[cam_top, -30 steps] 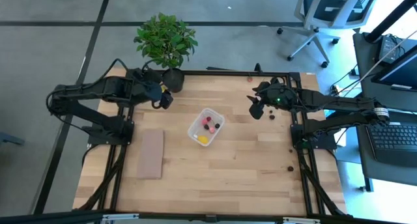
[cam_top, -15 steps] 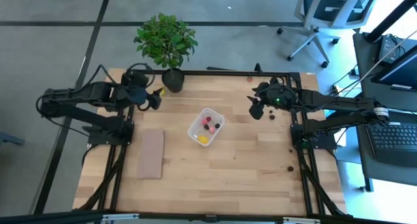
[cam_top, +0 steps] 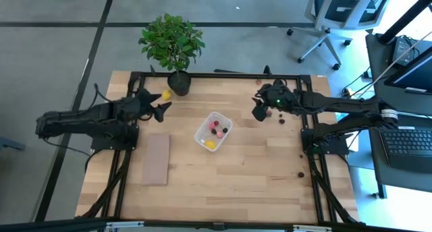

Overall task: Pick and placing Produce into tupperware
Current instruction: Put the lemon into the transparent bin

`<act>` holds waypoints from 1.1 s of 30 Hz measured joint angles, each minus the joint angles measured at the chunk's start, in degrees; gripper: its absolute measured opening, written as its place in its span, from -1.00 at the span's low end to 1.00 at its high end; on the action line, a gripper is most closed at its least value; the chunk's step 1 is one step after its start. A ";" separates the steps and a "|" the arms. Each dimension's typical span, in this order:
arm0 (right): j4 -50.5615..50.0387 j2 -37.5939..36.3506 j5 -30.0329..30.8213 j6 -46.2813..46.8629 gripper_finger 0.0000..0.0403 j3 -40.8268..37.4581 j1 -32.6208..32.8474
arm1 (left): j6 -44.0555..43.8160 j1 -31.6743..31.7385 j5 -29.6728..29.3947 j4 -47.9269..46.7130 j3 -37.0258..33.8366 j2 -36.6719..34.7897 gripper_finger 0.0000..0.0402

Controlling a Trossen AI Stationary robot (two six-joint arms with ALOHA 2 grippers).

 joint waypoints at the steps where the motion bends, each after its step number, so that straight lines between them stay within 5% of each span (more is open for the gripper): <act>1: 0.15 0.56 -0.02 -0.14 -0.02 0.00 0.02 | -0.02 1.13 0.17 0.67 -1.50 -0.70 0.72; 10: 4.00 2.30 -0.09 0.03 -0.02 0.00 0.02 | 2.19 11.67 5.78 10.43 -10.68 -1.72 0.72; 15: 4.73 2.30 -0.08 -0.08 -0.02 0.00 0.02 | 2.44 19.00 13.90 13.83 -13.61 -1.69 0.72; 33: 4.97 2.30 -0.08 0.28 -0.02 0.00 0.02 | 6.11 38.95 27.81 13.82 -15.73 4.50 0.72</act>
